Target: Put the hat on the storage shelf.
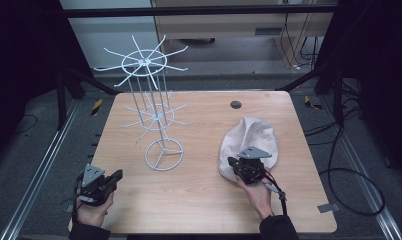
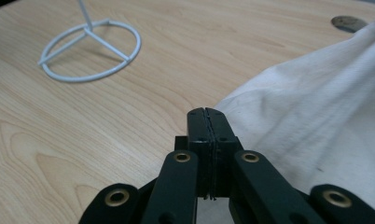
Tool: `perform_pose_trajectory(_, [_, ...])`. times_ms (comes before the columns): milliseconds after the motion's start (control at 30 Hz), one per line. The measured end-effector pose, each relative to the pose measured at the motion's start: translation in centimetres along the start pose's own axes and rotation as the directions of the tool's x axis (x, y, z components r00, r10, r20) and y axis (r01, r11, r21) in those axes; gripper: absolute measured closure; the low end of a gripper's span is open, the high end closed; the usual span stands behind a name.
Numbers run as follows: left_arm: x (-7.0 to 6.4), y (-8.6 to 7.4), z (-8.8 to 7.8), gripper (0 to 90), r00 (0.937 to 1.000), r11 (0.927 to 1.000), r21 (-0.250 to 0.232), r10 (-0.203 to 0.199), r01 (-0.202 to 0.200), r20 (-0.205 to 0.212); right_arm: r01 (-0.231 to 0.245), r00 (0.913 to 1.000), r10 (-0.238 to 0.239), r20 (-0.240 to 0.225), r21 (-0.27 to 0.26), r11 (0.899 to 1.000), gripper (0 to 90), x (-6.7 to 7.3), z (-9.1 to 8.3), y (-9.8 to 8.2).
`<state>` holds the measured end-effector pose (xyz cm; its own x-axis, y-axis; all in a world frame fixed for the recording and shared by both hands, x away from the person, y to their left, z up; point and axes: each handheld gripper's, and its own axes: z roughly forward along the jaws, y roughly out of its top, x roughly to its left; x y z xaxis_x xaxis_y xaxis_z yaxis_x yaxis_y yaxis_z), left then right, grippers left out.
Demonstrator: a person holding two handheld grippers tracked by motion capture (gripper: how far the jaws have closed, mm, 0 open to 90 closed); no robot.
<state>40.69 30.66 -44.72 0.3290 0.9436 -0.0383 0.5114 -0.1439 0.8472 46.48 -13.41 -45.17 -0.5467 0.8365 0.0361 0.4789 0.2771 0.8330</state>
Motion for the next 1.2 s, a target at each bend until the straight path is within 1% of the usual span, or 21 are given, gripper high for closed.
perform_pose_trajectory(33, [0.0,0.0,0.0,89.2,1.0,1.0,-0.001,-0.001,0.001,-0.001,0.012,0.9999,-0.012,0.006,0.023,1.0,90.0,0.3,0.8,0.0])
perform_pose_trajectory(67, [0.0,0.0,-0.1,89.2,1.0,1.0,-0.003,-0.001,0.001,-0.002,0.012,0.9999,-0.012,0.006,0.023,1.0,90.0,0.3,0.8,0.0])
perform_pose_trajectory(100, [0.0,0.0,-0.1,89.2,1.0,0.9999,-0.007,-0.008,0.008,-0.001,0.016,0.9998,-0.016,0.007,0.031,0.999,90.0,0.4,1.0,0.0])
perform_pose_trajectory(200, [0.1,0.0,-0.1,89.2,1.0,0.9999,-0.008,-0.008,0.008,0.003,0.026,0.9995,-0.027,0.016,0.058,0.998,90.0,0.5,1.5,-0.3])
perform_pose_trajectory(233, [0.1,0.0,0.0,89.2,1.0,1.0,-0.008,-0.006,0.006,0.002,0.026,0.9995,-0.027,0.016,0.058,0.998,90.0,0.5,1.5,-0.3])
perform_pose_trajectory(267, [0.0,0.0,-0.1,89.2,0.9999,0.9999,-0.009,-0.01,0.01,0.004,0.019,0.9994,-0.022,0.026,0.08,0.997,90.0,0.5,1.5,-0.7])
perform_pose_trajectory(333, [0.0,0.0,-0.2,89.1,0.9999,0.9999,-0.014,-0.006,0.006,0.009,0.014,0.9996,-0.016,0.023,0.087,0.996,90.0,0.3,1.2,-1.1])
perform_pose_trajectory(433, [-0.1,0.0,-0.2,89.1,0.9999,0.9999,-0.013,-0.006,0.006,0.009,0.012,0.9994,-0.015,0.032,0.097,0.995,90.0,0.2,0.9,-1.1])
perform_pose_trajectory(500, [-0.3,0.0,-0.2,89.1,0.9999,0.9999,-0.015,-0.002,0.003,0.013,0.013,0.9989,-0.018,0.044,0.102,0.995,90.0,-0.1,0.3,-1.5])
perform_pose_trajectory(600, [-0.5,0.0,-0.3,89.1,0.9999,0.9998,-0.018,0.003,-0.003,0.015,-0.005,0.9987,0.0,0.051,0.105,0.994,90.0,-0.5,-0.7,-1.9])
perform_pose_trajectory(667, [-0.5,0.0,-0.3,89.1,0.9998,0.9999,-0.015,0.005,-0.005,0.018,0.0,0.9986,-0.005,0.052,0.106,0.994,90.0,-0.7,-1.0,-2.1])
perform_pose_trajectory(700, [-0.6,0.0,-0.2,89.1,0.9997,0.9999,-0.01,0.008,-0.008,0.023,-0.006,0.9985,0.0,0.056,0.108,0.994,90.0,-0.9,-1.4,-2.3])
perform_pose_trajectory(733, [-0.8,0.0,-0.1,89.1,0.9994,0.9999,-0.003,0.013,-0.013,0.031,-0.016,0.998,0.009,0.063,0.11,0.994,90.0,-1.4,-2.1,-2.8])
perform_pose_trajectory(800, [-0.9,0.0,-0.1,89.1,0.9993,0.9998,-0.003,0.021,-0.02,0.032,-0.027,0.9976,0.02,0.067,0.113,0.993,90.0,-1.8,-2.6,-3.3])
perform_pose_trajectory(867, [-1.0,0.0,-0.2,89.1,0.9993,0.9998,-0.005,0.02,-0.02,0.032,-0.028,0.9974,0.02,0.07,0.114,0.993,90.0,-2.0,-3.0,-3.6])
perform_pose_trajectory(900, [-1.0,0.0,-0.2,89.1,0.9992,0.9997,-0.007,0.022,-0.022,0.033,-0.029,0.9968,0.02,0.077,0.117,0.993,90.0,-2.2,-3.3,-3.8])
perform_pose_trajectory(933, [-1.1,0.0,-0.2,89.1,0.9992,0.9997,-0.008,0.022,-0.022,0.034,-0.038,0.9957,0.028,0.089,0.119,0.992,90.0,-2.7,-4.0,-4.3])
perform_pose_trajectory(967, [-1.1,0.0,-0.2,89.1,0.9992,0.9997,-0.008,0.022,-0.022,0.034,-0.038,0.9957,0.028,0.089,0.119,0.992,90.0,-2.7,-4.0,-4.3])
perform_pose_trajectory(1000, [-1.1,0.0,-0.2,89.1,0.9991,0.9998,-0.005,0.021,-0.021,0.037,-0.041,0.9948,0.03,0.097,0.119,0.992,90.0,-3.1,-4.6,-4.7])
perform_pose_trajectory(1133, [-1.2,0.0,-0.2,89.1,0.999,0.9997,-0.004,0.024,-0.024,0.037,-0.052,0.993,0.039,0.111,0.117,0.992,90.0,-3.8,-5.4,-5.2])
perform_pose_trajectory(1200, [-1.2,0.0,-0.2,89.1,0.999,0.9996,-0.005,0.027,-0.026,0.035,-0.059,0.992,0.045,0.118,0.118,0.991,90.0,-3.9,-5.6,-5.3])
